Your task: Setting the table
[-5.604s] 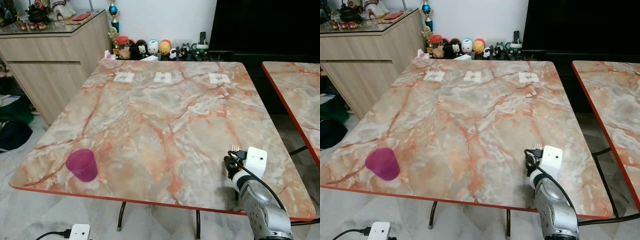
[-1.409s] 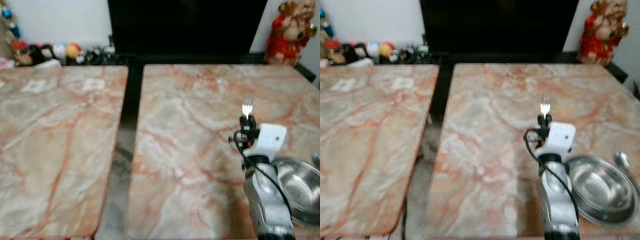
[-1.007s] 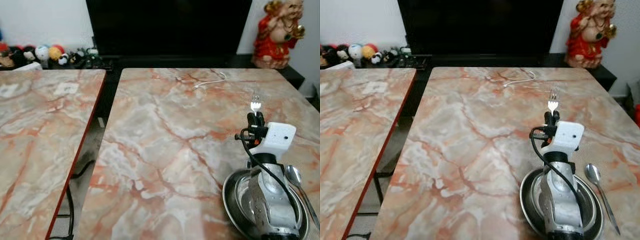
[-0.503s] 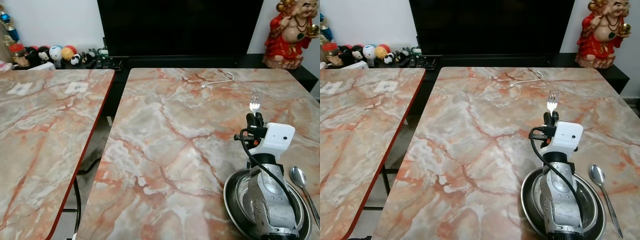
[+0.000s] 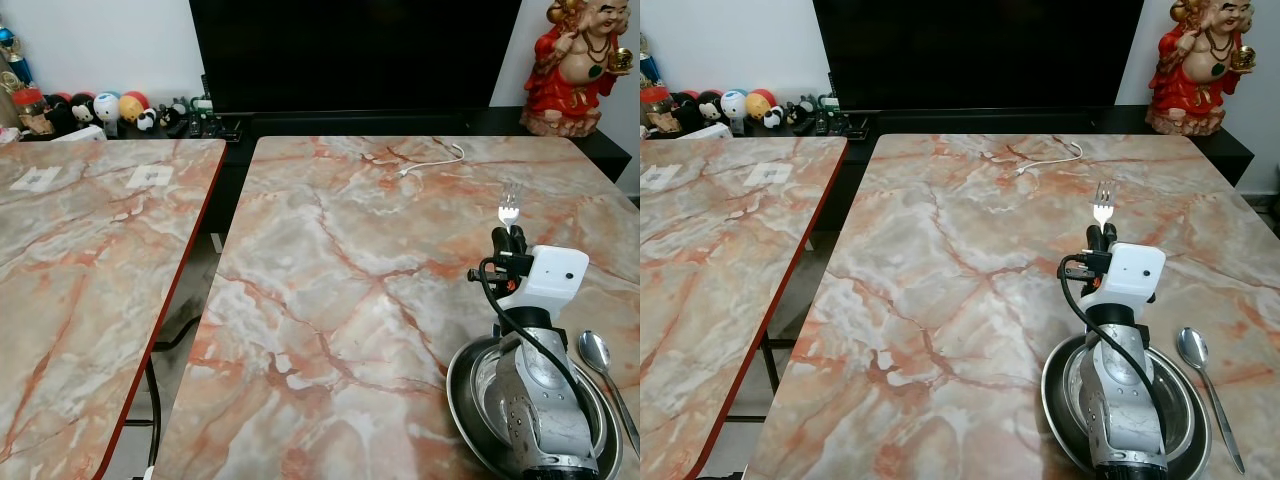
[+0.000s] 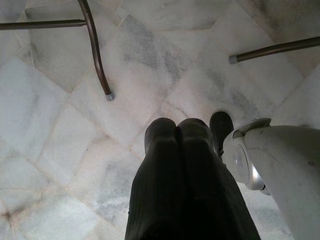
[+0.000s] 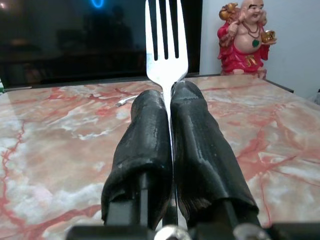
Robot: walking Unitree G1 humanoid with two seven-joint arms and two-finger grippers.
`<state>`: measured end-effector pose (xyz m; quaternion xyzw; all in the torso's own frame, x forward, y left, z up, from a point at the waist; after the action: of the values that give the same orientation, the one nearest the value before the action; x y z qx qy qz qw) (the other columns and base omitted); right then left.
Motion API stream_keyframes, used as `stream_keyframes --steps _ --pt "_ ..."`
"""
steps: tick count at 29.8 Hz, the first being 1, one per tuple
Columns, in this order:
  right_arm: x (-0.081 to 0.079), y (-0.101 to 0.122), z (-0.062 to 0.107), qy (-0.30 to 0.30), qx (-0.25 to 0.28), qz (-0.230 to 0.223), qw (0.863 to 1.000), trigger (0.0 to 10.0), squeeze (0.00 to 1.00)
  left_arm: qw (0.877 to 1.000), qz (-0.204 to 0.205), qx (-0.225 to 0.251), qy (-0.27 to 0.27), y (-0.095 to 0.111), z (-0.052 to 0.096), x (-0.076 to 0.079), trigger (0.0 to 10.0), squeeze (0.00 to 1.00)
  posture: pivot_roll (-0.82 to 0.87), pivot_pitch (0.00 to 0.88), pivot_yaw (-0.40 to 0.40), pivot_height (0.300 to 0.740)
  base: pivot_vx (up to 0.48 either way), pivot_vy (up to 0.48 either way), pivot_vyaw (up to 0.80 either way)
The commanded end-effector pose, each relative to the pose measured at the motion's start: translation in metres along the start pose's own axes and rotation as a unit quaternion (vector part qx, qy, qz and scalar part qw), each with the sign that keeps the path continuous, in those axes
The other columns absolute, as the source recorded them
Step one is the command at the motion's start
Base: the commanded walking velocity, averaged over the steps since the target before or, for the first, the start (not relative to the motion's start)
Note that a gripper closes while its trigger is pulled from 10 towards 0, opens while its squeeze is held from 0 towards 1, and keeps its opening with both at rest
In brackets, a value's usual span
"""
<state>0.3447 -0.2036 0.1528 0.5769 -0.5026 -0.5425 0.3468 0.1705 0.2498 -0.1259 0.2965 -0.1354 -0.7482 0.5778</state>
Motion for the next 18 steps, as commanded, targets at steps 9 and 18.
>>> stream_keyframes --steps 9,18 --pt "0.0013 -0.0038 0.0002 -0.001 -0.01 0.004 1.0 10.0 0.0 1.0 0.01 -0.013 0.001 -0.0076 0.0016 0.0003 10.0 0.0 -0.03 0.0 0.007 0.74 0.0 0.0 0.0" --pt "0.0008 -0.0049 -0.0001 -0.001 -0.012 0.003 1.0 10.0 0.0 1.0 0.012 -0.014 0.003 -0.0083 0.0019 -0.0008 10.0 0.0 -0.03 0.0 0.007 0.74 -0.133 0.0 0.0"
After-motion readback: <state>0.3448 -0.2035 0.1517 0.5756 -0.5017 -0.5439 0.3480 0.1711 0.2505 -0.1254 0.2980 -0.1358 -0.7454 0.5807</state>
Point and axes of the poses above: a point about 5 cm out from each wrist's last joint towards the gripper, its own z axis pointing back from the gripper into the wrist, its own y axis along the axis of the wrist's last joint, x = y × z, the point moved 5 cm from there along -z, pointing out of the wrist towards the gripper, and after that the axes turned 14 degrees about -z, right-handed, at the moved point
